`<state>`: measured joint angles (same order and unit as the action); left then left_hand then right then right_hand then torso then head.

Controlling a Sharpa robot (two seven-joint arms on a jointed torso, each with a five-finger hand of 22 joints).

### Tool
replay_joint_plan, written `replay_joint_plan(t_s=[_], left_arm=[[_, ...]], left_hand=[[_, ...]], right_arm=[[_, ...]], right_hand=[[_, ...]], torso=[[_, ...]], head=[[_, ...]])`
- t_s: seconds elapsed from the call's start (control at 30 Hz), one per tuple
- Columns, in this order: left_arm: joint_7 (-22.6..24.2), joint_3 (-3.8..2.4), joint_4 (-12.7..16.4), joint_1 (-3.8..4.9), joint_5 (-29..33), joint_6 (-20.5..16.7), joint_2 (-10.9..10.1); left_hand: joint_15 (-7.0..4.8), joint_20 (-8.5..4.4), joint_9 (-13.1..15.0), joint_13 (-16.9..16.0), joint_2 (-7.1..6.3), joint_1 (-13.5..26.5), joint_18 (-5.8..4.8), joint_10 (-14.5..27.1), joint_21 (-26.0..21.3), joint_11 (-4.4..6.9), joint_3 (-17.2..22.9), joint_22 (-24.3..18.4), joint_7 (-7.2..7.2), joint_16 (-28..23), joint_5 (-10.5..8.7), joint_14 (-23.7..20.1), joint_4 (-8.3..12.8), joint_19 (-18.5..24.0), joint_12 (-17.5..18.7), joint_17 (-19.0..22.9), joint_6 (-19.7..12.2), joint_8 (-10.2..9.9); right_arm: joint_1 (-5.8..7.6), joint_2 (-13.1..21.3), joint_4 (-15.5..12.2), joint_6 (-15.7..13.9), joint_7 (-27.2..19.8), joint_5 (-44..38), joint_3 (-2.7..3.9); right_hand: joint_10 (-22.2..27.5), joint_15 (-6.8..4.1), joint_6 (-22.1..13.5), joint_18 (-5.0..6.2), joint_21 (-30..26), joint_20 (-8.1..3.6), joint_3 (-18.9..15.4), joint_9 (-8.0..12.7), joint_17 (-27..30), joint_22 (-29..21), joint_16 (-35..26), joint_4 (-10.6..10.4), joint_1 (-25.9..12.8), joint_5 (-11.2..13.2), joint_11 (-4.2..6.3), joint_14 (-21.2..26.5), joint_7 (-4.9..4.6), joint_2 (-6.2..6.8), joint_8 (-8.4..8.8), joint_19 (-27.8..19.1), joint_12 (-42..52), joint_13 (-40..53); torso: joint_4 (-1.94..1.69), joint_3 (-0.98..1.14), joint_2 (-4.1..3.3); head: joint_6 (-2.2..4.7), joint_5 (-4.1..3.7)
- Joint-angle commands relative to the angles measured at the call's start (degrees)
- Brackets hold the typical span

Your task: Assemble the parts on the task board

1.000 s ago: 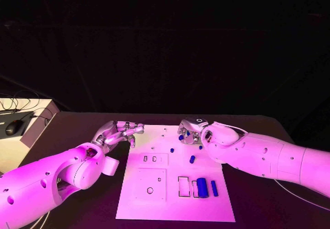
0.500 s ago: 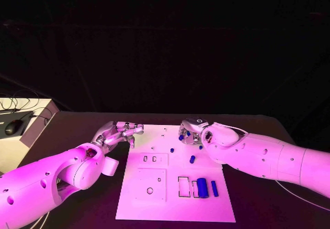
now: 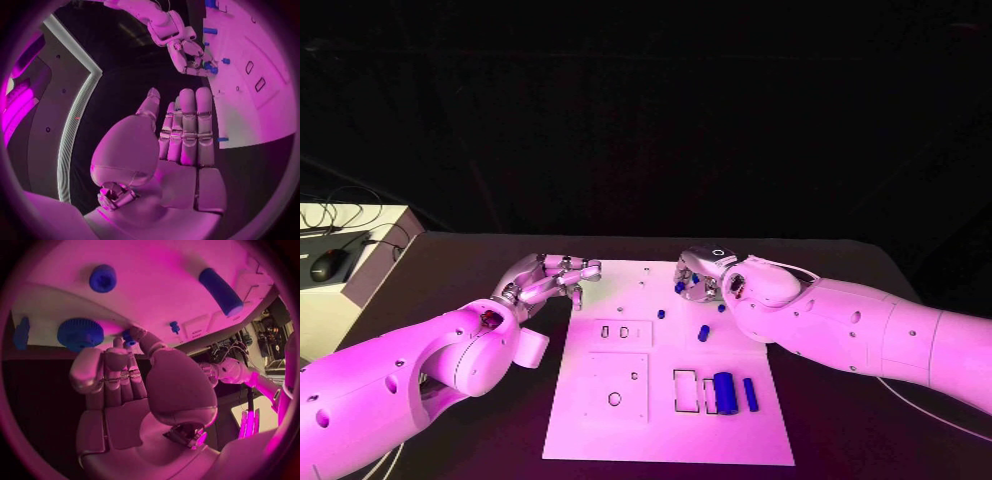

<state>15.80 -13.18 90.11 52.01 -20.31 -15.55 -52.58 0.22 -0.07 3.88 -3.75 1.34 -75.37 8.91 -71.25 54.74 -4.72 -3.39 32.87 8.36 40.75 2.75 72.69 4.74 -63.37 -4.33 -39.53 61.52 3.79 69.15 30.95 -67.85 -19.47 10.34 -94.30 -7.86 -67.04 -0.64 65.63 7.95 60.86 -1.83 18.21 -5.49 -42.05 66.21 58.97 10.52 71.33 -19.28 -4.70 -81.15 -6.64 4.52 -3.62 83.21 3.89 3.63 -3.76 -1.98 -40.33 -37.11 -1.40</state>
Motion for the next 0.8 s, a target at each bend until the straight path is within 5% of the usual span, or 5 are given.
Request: replay_joint_plan(t_s=[0.03, 0.2, 0.5, 0.8], left_arm=[[-0.02, -0.04, 0.05, -0.03, -0.13, 0.92, 0.0], [-0.2, -0.04, 0.03, -0.03, -0.13, 0.99, -0.02], [-0.41, -0.04, 0.01, -0.03, -0.13, 0.96, -0.09], [-0.49, -0.04, -0.12, -0.03, -0.13, 0.86, -0.16]], left_hand=[[0.05, 0.4, 0.03, 0.06, 0.15, 0.17, 1.68, 0.45, -0.34, 0.03, -0.21, 0.01, 0.04, -0.34, 0.07, 0.34, 0.13, -0.14, 0.15, 0.09, -0.58, 0.23], [0.06, 0.41, 0.03, 0.07, 0.24, 0.03, 1.69, 0.5, -0.36, 0.01, -0.18, 0.02, 0.06, -0.4, 0.07, 0.32, 0.23, -0.13, 0.18, 0.13, -0.61, 0.22], [0.07, 0.42, 0.02, 0.08, 0.35, -0.31, 1.69, 0.61, -0.41, -0.03, -0.11, 0.04, 0.11, -0.47, 0.08, 0.32, 0.53, -0.12, 0.24, 0.19, -0.7, 0.19], [0.1, 0.43, 0.01, 0.09, 0.44, -0.38, 1.69, 0.76, -0.44, -0.08, -0.12, 0.06, 0.15, -0.5, 0.07, 0.34, 0.69, -0.12, 0.27, 0.23, -0.83, 0.18]], right_arm=[[-0.15, -0.11, -0.08, 0.56, 0.19, -0.24, -0.08], [-0.15, -0.12, -0.21, 0.07, 0.24, 0.06, -0.08], [-0.15, 0.04, -0.54, -2.29, 0.49, 0.15, -0.07], [-0.14, 0.22, -1.49, -4.76, 1.82, -0.21, 0.07]], right_hand=[[-0.27, -0.37, 0.25, 0.44, -0.66, 0.04, 0.07, -0.08, -0.15, 0.76, -0.37, -0.41, -0.23, 0.29, 0.06, 0.07, -0.15, -0.01, 0.02, 0.5, -0.29, -0.04], [-1.08, -0.52, 0.98, 0.29, -0.98, -0.08, 0.08, -0.28, -0.44, 1.9, -0.19, -0.78, -0.15, 0.21, 0.35, -0.06, 0.12, -0.42, 0.0, 0.79, -0.34, -0.05], [-5.96, -1.72, 4.75, -0.87, 1.27, -1.12, 0.24, -2.56, -2.48, 4.71, 1.1, -0.27, 1.48, 0.89, 2.09, -0.36, 1.6, -4.82, -0.45, 1.25, -0.4, 0.09], [-6.37, -1.88, 4.69, -1.33, 1.38, -1.48, 0.13, -4.96, -3.92, 6.9, 1.38, 1.44, 0.8, 1.58, 2.31, -0.48, 1.72, -5.5, -0.2, 1.35, -0.46, 0.07]], torso=[[0.02, -0.06, -0.1], [-0.03, -0.08, -0.11], [-0.06, -0.08, -0.18], [-0.04, -0.13, -0.19]], head=[[0.02, 0.04], [-0.01, -0.01], [0.11, -0.01], [0.4, 0.07]])
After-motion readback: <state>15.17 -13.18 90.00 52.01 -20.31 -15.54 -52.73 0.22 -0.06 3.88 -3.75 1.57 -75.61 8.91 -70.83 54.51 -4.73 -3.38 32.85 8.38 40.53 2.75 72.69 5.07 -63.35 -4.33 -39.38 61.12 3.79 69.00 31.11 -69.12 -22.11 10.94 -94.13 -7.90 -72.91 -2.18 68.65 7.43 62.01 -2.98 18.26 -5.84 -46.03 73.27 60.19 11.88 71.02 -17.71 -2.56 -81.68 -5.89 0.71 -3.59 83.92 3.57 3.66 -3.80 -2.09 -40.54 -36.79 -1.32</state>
